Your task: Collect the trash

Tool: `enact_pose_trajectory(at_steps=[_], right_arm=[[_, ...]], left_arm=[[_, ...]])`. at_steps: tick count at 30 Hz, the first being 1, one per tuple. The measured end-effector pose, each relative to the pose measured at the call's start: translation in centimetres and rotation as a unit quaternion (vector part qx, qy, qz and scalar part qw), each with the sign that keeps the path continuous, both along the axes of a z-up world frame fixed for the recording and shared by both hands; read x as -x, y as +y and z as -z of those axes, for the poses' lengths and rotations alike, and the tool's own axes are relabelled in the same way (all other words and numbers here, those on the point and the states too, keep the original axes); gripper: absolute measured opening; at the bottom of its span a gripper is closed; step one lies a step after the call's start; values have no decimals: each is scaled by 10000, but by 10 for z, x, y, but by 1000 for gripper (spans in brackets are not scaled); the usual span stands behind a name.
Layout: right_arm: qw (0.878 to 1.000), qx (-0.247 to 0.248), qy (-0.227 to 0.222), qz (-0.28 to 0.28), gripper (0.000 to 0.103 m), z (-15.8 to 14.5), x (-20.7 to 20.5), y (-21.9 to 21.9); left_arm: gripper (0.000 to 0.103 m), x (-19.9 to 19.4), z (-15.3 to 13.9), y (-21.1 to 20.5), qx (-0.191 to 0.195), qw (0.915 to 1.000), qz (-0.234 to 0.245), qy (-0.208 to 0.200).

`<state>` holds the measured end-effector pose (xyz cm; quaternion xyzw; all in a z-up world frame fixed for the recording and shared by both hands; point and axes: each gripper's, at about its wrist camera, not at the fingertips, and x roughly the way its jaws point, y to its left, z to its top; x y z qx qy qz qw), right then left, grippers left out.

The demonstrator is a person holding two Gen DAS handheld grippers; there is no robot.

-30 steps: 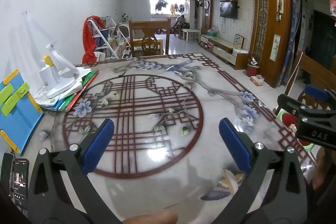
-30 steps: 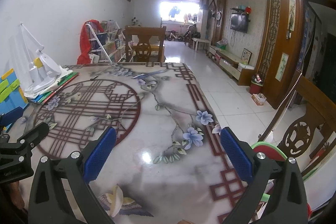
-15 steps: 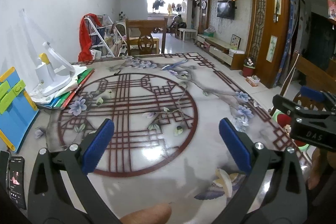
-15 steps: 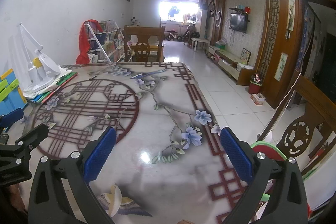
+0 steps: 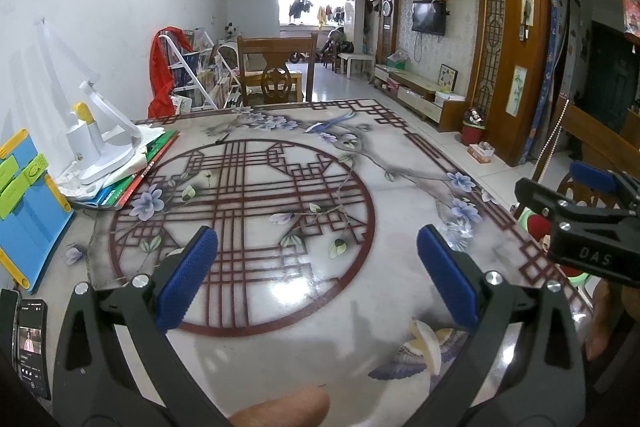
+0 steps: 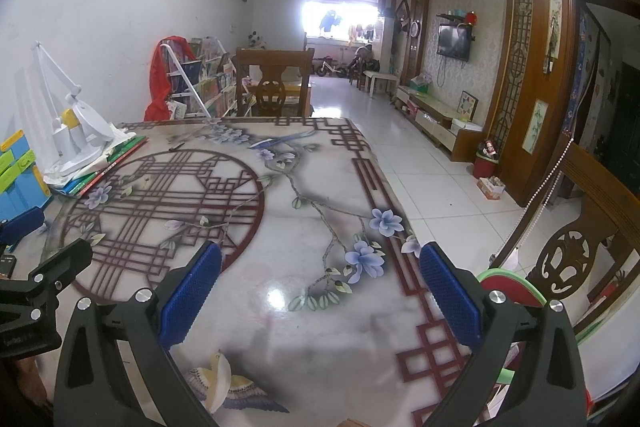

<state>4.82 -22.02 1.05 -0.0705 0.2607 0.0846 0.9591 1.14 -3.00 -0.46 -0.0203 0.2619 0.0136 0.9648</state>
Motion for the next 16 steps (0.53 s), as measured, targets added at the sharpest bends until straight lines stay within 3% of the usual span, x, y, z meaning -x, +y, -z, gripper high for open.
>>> enact_pose_trajectory(at_steps=[16], right_arm=[[10000, -2, 8, 7, 96, 0, 0, 0]], left_arm=[[98, 1, -3, 3, 32, 10000, -19, -91]])
